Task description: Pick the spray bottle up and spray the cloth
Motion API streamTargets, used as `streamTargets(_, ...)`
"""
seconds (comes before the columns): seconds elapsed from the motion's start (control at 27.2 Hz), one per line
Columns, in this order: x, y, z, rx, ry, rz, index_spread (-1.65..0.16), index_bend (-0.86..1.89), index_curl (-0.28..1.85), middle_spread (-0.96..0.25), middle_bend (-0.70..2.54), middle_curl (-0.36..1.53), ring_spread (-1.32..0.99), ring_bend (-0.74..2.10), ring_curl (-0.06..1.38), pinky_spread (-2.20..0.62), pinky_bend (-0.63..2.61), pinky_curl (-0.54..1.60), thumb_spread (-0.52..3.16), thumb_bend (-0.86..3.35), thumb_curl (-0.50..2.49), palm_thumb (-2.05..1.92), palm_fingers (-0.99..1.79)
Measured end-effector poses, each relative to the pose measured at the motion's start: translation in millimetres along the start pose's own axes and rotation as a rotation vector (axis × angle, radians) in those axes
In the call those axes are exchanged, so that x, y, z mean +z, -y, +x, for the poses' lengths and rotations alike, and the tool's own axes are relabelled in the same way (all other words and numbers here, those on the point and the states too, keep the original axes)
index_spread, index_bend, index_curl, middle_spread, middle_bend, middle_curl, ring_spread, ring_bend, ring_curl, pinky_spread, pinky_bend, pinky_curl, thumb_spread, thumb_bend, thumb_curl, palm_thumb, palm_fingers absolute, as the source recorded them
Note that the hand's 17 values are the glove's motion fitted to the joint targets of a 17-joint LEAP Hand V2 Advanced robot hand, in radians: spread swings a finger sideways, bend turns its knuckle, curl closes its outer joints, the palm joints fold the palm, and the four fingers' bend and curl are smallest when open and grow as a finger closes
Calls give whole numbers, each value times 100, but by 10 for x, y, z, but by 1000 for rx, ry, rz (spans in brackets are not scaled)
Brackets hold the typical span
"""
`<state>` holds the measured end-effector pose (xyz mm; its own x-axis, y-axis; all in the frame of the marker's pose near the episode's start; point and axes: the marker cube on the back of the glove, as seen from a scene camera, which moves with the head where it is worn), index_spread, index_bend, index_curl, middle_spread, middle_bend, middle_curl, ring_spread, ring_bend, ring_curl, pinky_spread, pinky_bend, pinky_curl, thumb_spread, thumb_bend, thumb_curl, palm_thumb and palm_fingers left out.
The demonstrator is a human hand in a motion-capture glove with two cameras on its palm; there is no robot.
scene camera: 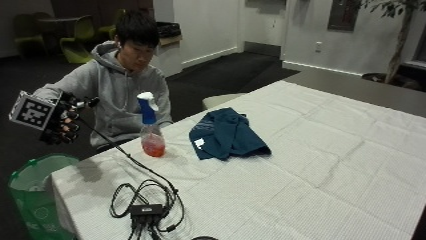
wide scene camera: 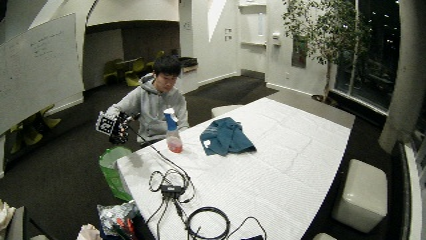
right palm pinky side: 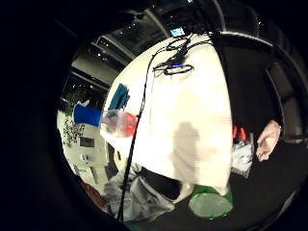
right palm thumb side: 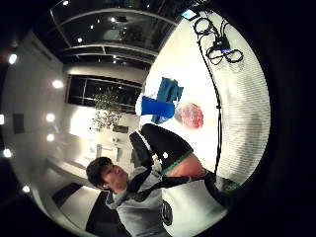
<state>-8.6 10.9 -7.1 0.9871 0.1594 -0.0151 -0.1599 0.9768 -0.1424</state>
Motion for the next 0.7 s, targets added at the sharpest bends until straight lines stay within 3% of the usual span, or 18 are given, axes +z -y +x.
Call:
streamTargets(0.4,-32,-119,-101,161,-10,-93,-32,12,9,-3,23,14,1,31,13,18,48,21,80,10,13,34,16)
streamTargets(0.7,-33,-204,-49,-3,-10,-53,-35,13,12,-3,24,19,1,34,16,20,50,24,92,5,17,36,14)
